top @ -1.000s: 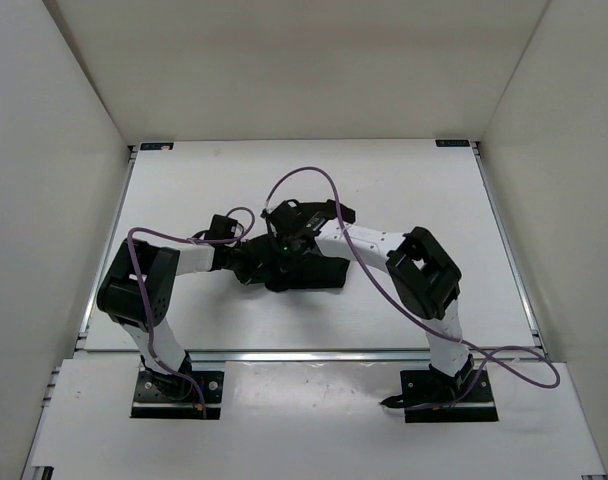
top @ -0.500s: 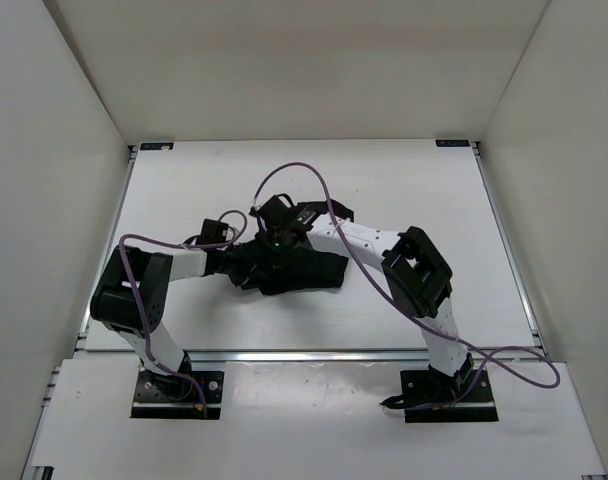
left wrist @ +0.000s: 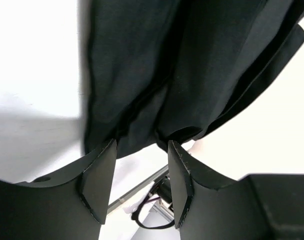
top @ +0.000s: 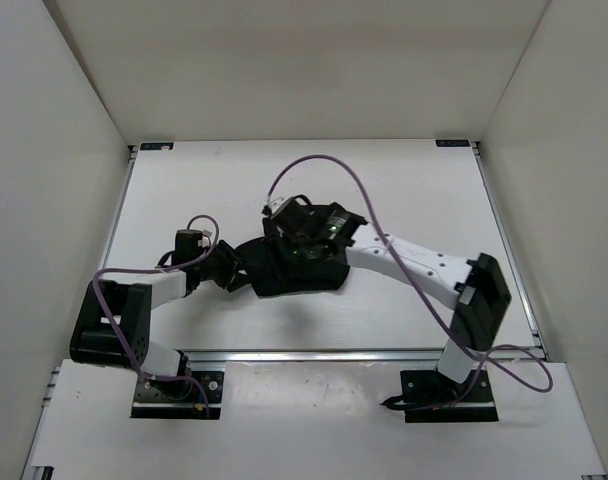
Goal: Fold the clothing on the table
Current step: Fold the skirt
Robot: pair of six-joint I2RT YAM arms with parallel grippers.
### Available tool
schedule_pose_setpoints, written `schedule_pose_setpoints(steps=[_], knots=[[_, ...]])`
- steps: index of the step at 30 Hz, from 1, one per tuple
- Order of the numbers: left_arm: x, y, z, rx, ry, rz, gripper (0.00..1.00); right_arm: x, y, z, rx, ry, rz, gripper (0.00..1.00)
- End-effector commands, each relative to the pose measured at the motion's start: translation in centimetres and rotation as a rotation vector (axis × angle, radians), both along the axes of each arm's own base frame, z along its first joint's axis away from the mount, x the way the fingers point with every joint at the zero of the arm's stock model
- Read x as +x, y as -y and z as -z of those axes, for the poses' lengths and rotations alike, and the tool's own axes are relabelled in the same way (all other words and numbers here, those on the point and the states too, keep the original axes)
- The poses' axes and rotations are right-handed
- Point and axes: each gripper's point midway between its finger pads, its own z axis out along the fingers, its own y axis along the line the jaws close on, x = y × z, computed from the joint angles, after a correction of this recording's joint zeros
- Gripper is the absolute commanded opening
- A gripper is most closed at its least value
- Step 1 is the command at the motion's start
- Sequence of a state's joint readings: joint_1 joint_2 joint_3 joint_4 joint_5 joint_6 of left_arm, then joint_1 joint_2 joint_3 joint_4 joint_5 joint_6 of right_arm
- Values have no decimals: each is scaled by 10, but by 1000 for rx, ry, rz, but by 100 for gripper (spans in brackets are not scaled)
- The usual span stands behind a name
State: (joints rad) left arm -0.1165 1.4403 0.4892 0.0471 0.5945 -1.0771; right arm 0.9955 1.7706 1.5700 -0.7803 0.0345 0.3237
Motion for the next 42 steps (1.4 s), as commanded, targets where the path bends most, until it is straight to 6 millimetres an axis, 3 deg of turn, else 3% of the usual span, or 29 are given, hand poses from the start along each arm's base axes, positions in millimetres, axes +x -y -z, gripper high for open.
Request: schedule_pose_setpoints(steps=[1,4,7,8,10,12,15,19,22,23,24,26,27,34,37,42], knots=[[3,11,-10,-47,42,9,56,19,39,-8,-7,36,125,52],[-1,5,-1,10,10,2,56,37,52,-2,-48,29,155,52],[-1,-10,2,93,2,18,56,49,51,-4,-84,79,162,53],[-1,-15,0,118,1,12,56,55,49,0,-93,99,162,63],[6,-24,-1,191,29,-10,57,64,44,6,-94,104,164,67],[14,-25,-2,231,39,1,57,71,37,19,-103,66,170,67],[15,-21,18,286,-24,57,57,86,25,37,-134,33,185,68],[18,-13,34,324,-53,83,56,98,27,77,-221,-26,236,68],[16,-14,47,356,-87,103,36,102,24,92,-232,-80,242,52],[17,-14,50,359,-92,107,32,102,22,89,-221,-87,234,22],[17,-13,51,359,-91,115,28,100,21,86,-219,-82,230,1],[16,-15,55,347,-104,110,6,96,10,71,-183,-48,209,0],[15,-18,57,349,-113,105,1,92,7,60,-159,-37,203,0],[12,-14,59,341,-112,132,0,89,-15,12,-26,-17,174,0],[11,-15,61,335,-117,126,0,86,-30,0,1,-6,142,0],[13,-15,59,324,-109,128,0,65,-51,13,3,-45,69,0]])
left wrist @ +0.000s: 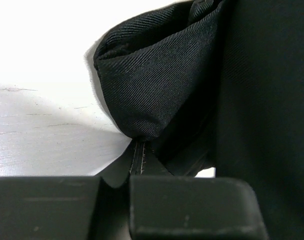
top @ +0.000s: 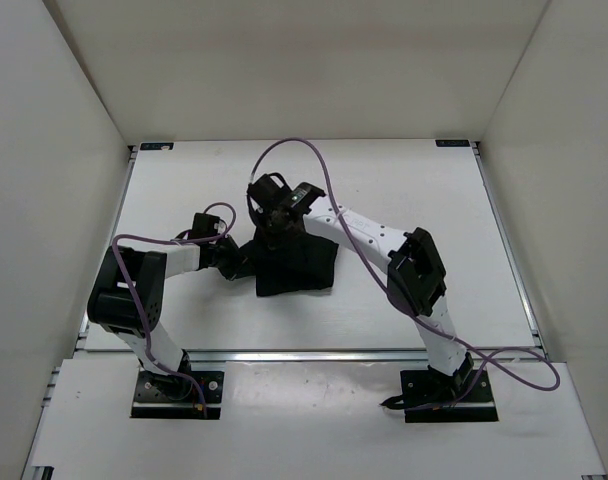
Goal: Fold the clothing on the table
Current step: Fold the skirt
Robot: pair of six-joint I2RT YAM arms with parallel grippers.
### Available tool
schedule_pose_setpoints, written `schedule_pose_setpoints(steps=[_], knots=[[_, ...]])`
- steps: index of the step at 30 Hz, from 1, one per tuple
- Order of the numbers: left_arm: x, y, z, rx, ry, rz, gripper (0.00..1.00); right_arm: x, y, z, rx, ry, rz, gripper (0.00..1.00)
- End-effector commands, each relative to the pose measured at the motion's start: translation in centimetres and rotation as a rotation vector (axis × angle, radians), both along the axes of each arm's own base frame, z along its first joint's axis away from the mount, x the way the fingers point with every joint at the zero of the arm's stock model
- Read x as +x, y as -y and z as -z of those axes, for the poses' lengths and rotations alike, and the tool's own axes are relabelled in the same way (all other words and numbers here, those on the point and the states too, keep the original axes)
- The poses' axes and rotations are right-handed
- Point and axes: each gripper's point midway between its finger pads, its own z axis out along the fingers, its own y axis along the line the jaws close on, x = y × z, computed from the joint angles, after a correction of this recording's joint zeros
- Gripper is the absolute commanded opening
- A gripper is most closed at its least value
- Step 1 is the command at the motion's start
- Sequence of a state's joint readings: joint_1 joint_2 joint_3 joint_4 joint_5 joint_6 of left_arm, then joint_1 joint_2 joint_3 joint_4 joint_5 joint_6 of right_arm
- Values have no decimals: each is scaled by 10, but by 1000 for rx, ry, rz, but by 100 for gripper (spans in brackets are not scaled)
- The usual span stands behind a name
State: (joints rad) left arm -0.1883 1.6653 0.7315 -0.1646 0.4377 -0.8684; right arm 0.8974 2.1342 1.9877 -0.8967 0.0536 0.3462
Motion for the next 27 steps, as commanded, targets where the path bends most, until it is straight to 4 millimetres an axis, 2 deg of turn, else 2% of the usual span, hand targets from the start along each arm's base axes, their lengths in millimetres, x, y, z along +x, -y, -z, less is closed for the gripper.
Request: schedule_pose_setpoints(steps=[1,2,3,5,6,7,11,14,15,18,20,22,23,25,26,27], knots=[[-14,-16,24,86,-56,-4,0,-16,-18,-10,47,-10,-52,0],[-11,-16,21,81,-46,-9,0,-20,-18,1,32,-28,-55,0],[-13,-17,22,74,-56,-14,0,-26,-23,4,46,-50,-82,0],[-12,-17,20,76,-46,-11,2,-33,-20,29,8,-79,-104,0],[-12,-17,20,77,-45,-7,2,-34,-22,34,13,-85,-111,0],[-13,-17,20,75,-50,-7,2,-37,-19,49,-9,-97,-122,1],[-14,-20,22,75,-58,-6,5,-57,-13,81,-8,-147,-140,0],[-14,-20,20,73,-50,-6,9,-64,0,101,-30,-167,-122,0],[-18,-21,22,69,-66,-1,10,-63,0,103,-37,-158,-120,0],[-17,-23,15,52,-50,-6,15,-66,11,114,-85,-156,-120,0],[-18,-24,4,24,-34,-6,17,-65,21,125,-118,-190,-113,0],[-13,-35,-8,25,-2,-38,23,-59,33,133,-161,-205,-74,0],[-9,-37,-22,15,38,-43,27,-57,33,133,-184,-199,-69,0],[-2,-48,-48,21,120,-80,28,-45,39,131,-265,-117,-45,0],[3,-56,-55,25,139,-115,29,-47,47,135,-311,-123,-18,0],[3,-59,-66,23,175,-138,30,-42,56,132,-361,-95,8,1]])
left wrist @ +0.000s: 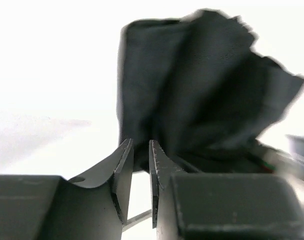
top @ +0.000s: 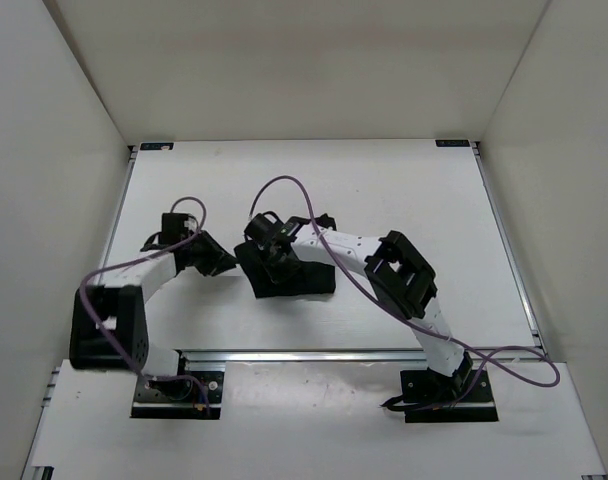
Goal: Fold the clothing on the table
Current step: Fold the skirt
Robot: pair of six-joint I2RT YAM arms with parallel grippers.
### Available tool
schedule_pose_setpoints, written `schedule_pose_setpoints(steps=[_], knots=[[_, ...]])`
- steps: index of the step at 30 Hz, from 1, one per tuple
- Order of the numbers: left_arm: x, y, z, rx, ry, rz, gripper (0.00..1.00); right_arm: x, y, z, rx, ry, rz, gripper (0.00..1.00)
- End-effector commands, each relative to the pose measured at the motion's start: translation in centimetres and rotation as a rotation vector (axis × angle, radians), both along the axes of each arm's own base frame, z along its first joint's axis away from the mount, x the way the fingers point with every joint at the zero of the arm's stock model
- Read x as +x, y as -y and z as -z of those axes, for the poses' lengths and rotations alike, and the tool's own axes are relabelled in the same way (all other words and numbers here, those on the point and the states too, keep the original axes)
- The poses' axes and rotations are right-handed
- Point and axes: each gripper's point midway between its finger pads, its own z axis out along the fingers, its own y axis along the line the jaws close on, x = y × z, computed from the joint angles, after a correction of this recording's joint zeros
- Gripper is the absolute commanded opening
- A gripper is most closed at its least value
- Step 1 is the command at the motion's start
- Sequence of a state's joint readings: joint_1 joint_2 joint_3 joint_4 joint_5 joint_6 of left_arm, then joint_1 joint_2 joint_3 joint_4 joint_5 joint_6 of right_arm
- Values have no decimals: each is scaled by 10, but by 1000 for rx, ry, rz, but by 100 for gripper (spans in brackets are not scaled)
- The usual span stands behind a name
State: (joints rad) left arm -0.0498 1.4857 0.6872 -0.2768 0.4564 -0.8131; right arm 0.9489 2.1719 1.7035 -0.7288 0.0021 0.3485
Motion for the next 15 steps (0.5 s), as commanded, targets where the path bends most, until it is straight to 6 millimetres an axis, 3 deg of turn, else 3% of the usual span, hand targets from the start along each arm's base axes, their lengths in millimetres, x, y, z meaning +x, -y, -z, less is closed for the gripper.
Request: schedule_pose_setpoints(steps=[1,4,5,8,9,12,15], knots=[[13,-19,-46,20,153,-80,30,13,57,36,-312,73,99,1],[22,-31,-83,2,267,-153,29,24,104,42,-486,79,207,3],[21,-29,-85,-4,259,-160,29,26,112,42,-509,80,221,4],[26,-27,-95,-28,276,-152,29,40,129,30,-558,140,253,33],[25,-26,-98,-37,279,-151,29,43,127,24,-544,153,247,41],[24,-31,-96,-52,272,-172,30,51,108,-5,-463,211,231,48],[25,-38,-104,-53,292,-183,30,46,80,-47,-355,246,212,48]])
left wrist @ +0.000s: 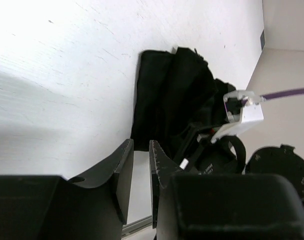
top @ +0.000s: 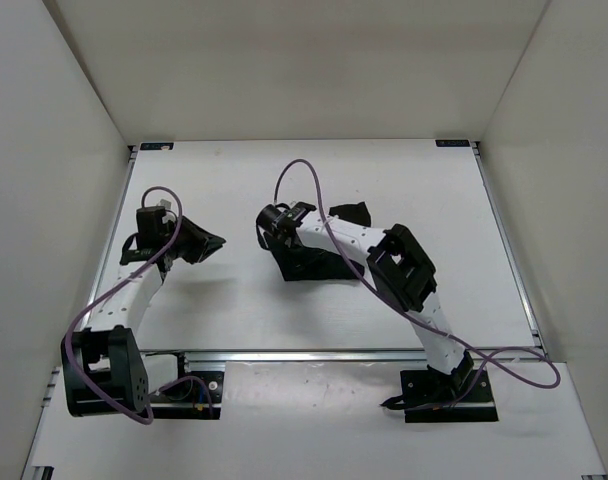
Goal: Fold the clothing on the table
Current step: Fold the skirt
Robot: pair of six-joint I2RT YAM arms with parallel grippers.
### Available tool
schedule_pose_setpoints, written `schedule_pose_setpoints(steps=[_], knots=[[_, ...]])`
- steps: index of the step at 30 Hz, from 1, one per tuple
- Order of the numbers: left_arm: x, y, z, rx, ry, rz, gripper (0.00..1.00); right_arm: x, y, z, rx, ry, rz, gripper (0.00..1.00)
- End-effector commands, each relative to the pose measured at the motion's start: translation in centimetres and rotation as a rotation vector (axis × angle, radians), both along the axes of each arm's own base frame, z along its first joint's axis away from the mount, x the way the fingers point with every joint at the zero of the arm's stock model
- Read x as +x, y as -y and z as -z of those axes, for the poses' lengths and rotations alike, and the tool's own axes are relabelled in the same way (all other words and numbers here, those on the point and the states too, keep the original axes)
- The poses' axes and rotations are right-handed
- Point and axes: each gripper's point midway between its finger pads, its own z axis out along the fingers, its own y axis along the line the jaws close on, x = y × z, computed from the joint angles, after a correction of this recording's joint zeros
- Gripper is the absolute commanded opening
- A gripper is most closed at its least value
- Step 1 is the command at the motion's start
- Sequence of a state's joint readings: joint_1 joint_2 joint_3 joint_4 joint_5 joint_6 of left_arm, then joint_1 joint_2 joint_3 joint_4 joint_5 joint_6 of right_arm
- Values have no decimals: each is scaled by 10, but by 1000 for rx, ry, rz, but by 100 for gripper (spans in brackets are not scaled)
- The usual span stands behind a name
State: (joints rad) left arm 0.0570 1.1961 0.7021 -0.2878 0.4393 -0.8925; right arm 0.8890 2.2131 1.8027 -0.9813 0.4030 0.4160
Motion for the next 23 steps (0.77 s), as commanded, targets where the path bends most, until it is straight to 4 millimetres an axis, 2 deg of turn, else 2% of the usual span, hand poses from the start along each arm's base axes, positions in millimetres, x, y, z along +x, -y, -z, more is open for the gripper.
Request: schedule_pose_setpoints(steps=[1,2,3,5,6,8,13,15,16,17,19,21,23], knots=[[2,-7,-18,-17,39,-15,30,-6,-17,-54,45,72,-42,49],[5,-9,-23,-15,53,-12,30,-8,-22,-62,68,78,-38,50],[5,-12,-26,-13,57,-14,29,-12,-29,-80,108,87,-45,51],[6,-17,-28,-15,50,-23,30,-13,-28,-104,174,84,-27,51],[6,-20,-31,-17,61,-22,29,-17,-26,-107,189,64,-17,51],[7,-27,-33,-13,57,-44,29,-25,-19,-128,230,82,-27,50],[6,-24,-37,-27,73,-31,30,-37,2,-169,327,151,-23,52],[6,-23,-39,-31,84,-28,30,-45,11,-179,363,175,-24,57],[7,-24,-40,-36,85,-36,29,-52,17,-181,382,184,-38,67],[6,-21,-40,-37,83,-25,29,-59,19,-183,403,186,-52,67],[6,-20,-43,-33,95,-20,29,-68,27,-187,458,173,-61,65],[6,-20,-43,-13,91,-17,29,-74,33,-174,492,144,-75,56],[6,-20,-42,10,90,-13,29,-71,40,-169,496,138,-81,58]])
